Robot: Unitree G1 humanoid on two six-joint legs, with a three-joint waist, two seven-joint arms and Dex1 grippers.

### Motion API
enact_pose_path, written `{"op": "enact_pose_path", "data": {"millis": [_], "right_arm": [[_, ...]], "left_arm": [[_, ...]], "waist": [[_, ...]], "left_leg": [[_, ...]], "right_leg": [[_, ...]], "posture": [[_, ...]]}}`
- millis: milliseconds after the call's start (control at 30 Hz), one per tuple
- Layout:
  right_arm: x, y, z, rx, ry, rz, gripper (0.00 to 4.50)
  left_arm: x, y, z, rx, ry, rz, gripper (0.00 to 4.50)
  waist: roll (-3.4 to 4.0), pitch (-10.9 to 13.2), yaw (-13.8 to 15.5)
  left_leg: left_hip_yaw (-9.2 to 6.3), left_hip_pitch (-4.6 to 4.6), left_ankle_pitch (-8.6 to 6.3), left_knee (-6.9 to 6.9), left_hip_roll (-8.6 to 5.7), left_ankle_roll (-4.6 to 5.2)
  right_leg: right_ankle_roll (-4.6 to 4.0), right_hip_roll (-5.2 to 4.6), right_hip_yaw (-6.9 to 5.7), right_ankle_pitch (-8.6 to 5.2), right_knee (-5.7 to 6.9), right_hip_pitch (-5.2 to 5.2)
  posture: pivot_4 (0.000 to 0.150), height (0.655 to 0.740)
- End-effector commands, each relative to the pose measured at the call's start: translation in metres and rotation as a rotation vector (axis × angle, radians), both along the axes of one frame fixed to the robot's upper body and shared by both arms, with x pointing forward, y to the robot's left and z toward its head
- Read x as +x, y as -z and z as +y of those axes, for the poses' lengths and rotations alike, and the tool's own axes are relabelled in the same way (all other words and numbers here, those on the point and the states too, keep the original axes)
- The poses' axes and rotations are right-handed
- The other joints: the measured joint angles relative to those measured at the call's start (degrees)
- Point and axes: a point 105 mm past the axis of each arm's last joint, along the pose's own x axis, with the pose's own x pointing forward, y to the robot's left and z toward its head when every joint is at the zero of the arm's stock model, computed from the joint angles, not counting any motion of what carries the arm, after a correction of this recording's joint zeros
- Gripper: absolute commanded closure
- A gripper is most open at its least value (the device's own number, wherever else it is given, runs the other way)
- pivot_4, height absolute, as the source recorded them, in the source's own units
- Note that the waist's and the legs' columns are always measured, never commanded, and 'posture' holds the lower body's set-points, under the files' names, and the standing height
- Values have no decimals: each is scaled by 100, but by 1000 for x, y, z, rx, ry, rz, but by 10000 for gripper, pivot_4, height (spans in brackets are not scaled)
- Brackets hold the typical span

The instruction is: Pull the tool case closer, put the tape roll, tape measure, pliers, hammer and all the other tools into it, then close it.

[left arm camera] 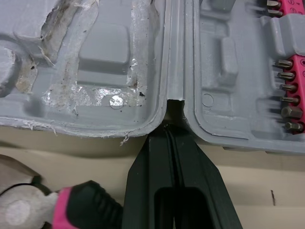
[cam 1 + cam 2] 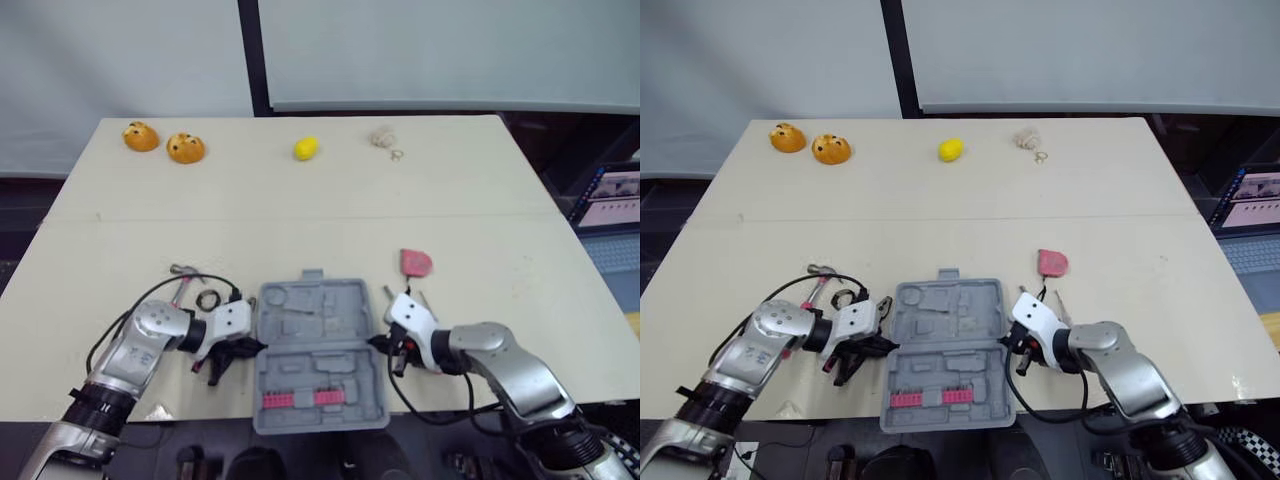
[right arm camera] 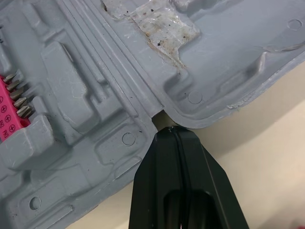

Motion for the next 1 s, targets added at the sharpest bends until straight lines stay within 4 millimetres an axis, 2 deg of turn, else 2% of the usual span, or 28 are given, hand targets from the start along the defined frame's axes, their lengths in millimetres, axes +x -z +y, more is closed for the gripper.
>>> {"op": "enact_pose_path", "data": {"millis": [33, 533, 800, 1000], "right_arm": [[-11, -11, 15, 47, -69, -23, 44635], [-13, -9, 10, 39, -49, -18, 44635], [-14, -9, 9, 39, -47, -15, 44635], [-17, -9, 9, 43, -48, -7, 44635]], "left_arm": [[-6, -2, -10, -24, 47, -2, 44428], [-16, -2, -12, -14, 72, 7, 44428], [-12, 0, -14, -8, 66, -6, 44428], [-17, 2, -14, -1, 85, 10, 44428]], "waist": [[0, 0, 2], [-1, -1, 0], [-1, -1, 4], [-1, -1, 10]], "left_leg": [[0, 0, 0, 0, 0, 0], [-2, -1, 0, -1, 0, 0], [-3, 0, 0, -1, -1, 0], [-3, -1, 0, -1, -1, 0]], "right_leg": [[0, 0, 0, 0, 0, 0], [0, 0, 0, 0, -3, 1], [0, -1, 0, 0, -3, 1], [0, -2, 0, 0, -3, 1]], "posture": [[1500, 7400], [1500, 7400], [1500, 7400], [1500, 7400]]}}
